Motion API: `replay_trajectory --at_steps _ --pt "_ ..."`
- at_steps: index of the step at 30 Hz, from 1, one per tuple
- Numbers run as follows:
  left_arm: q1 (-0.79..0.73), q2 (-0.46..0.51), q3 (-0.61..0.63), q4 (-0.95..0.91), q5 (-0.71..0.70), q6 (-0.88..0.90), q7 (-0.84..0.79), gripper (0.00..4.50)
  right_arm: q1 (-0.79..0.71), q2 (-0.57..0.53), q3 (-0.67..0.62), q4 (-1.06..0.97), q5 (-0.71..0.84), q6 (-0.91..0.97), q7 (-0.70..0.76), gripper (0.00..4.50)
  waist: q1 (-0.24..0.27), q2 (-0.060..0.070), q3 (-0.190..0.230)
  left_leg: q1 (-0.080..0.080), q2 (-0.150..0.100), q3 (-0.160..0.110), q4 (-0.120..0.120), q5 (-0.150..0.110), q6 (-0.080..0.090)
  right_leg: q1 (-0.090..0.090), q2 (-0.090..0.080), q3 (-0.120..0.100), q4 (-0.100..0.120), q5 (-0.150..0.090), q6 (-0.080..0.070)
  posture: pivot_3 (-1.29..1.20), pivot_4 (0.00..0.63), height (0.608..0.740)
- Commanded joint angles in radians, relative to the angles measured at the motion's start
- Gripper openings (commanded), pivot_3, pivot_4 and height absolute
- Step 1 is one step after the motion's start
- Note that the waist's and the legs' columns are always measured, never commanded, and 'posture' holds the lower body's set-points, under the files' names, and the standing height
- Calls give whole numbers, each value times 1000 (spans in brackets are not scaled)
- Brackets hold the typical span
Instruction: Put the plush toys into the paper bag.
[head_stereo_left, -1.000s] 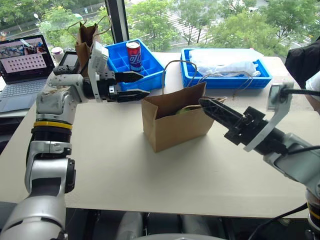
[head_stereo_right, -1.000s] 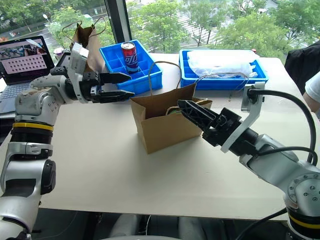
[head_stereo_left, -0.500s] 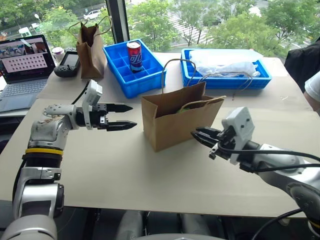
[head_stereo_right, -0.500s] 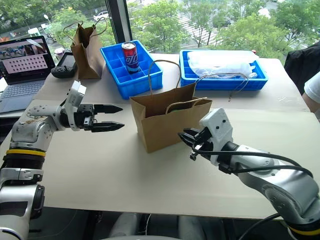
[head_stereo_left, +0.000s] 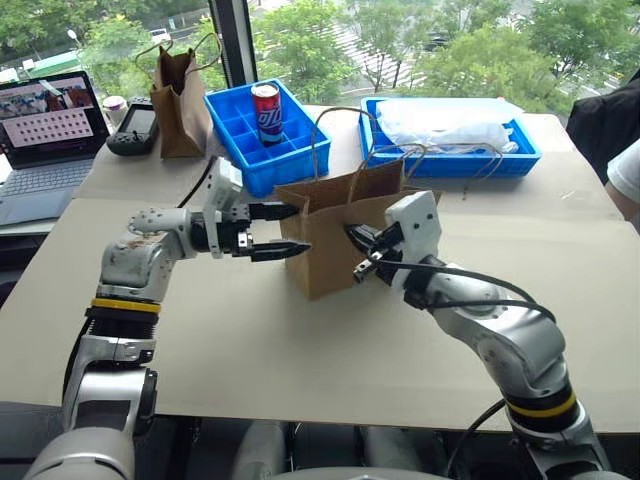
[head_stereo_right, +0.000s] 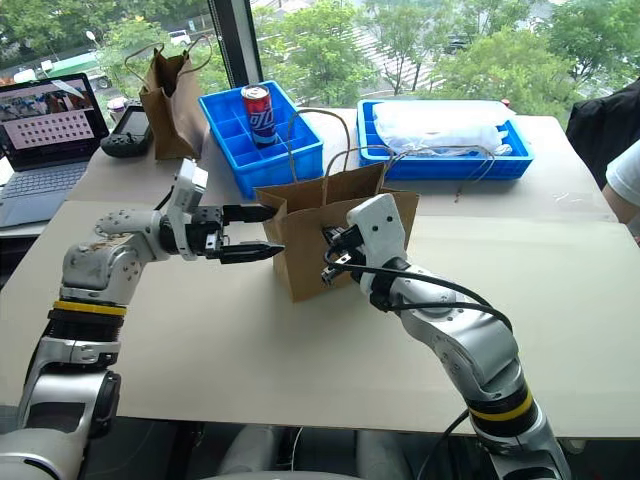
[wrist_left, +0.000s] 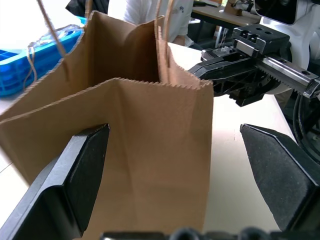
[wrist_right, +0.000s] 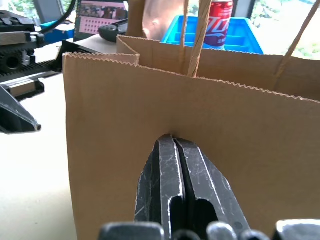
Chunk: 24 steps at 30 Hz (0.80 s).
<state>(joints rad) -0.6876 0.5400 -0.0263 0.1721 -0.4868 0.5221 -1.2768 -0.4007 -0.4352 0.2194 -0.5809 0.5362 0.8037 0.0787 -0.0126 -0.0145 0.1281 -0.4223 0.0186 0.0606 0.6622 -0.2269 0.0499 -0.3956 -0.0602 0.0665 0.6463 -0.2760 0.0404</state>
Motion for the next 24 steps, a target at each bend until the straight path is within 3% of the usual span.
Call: replay_trajectory --at_steps 1,14,19,24 --pt "-25 -7 5 -41 -10 -13 12 4500 -10 32 1 5 -56 -12 2 33 -1 0 0 0 0 0 0 0 0 0 0 0 1 0 0 0 150 724" --pt "-14 -7 19 -75 -30 14 36 4500 -13 119 13 29 -145 -8 63 33 -2 0 0 0 0 0 0 0 -1 -1 0 0 1 0 0 0 150 724" --pt "-55 103 94 -49 -105 85 -43 4500 -3 114 -8 15 -155 9 76 33 -9 0 0 0 0 0 0 0 -1 -2 0 0 2 0 0 0 150 724" --pt "-160 237 187 170 -95 48 -80 4500 14 103 -24 -16 -144 33 93 33 -10 0 0 0 0 1 0 1 -1 -7 1 0 1 0 0 0 150 724"
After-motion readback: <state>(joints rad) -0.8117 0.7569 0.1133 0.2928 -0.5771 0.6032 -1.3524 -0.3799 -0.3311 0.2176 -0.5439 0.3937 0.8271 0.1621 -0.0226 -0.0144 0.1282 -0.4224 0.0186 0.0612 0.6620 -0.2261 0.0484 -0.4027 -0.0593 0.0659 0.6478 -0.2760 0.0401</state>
